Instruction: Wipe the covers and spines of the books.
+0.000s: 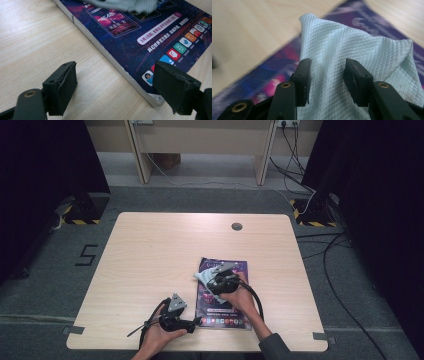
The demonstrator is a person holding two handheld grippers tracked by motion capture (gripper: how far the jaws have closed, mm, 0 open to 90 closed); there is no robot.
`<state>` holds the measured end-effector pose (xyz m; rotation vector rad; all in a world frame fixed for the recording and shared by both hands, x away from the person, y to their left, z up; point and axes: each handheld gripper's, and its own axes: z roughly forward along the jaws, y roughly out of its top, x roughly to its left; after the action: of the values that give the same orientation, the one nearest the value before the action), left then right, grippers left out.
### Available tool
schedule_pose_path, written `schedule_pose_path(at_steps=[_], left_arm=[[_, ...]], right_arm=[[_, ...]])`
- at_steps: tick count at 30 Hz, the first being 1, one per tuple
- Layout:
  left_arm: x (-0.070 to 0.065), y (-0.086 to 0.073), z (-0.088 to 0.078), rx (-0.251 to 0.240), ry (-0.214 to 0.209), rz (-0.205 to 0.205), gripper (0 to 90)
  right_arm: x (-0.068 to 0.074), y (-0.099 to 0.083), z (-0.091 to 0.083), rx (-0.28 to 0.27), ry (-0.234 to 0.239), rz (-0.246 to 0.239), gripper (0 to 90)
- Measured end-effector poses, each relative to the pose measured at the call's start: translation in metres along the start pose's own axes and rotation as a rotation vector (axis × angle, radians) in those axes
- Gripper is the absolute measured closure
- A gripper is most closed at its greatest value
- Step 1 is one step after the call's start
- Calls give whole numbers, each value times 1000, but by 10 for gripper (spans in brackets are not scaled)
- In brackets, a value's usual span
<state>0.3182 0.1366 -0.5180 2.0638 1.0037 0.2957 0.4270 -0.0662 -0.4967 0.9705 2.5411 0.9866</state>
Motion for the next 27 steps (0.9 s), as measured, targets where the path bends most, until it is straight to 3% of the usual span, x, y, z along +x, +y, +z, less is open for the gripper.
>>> schedule_pose_path(at_steps=[4, 6, 9, 16, 18, 20, 23, 27], left_arm=[[0, 0, 0, -2, -2, 1, 186], [0, 0, 0, -3, 1, -2, 186], [0, -1, 0, -5, 0, -2, 186], [0, -1, 0, -12, -2, -6, 187], [-1, -1, 0, -14, 0, -8, 187], [0, -1, 0, -12, -1, -7, 187], [0, -1, 0, -13, -1, -7, 186], [0, -1, 0, -11, -3, -5, 186]], right_arm=[[10, 3, 3, 7, 6, -27, 572], [6, 2, 3, -4, 20, -14, 586], [-2, 1, 2, -15, -14, 0, 583], [-52, -17, -15, -21, -136, 126, 581], [-64, -24, -21, -20, -160, 162, 581], [-69, -29, -26, -23, -171, 170, 581], [-62, -36, -33, -17, -171, 156, 580], [-40, -39, -37, 3, -125, 113, 580]])
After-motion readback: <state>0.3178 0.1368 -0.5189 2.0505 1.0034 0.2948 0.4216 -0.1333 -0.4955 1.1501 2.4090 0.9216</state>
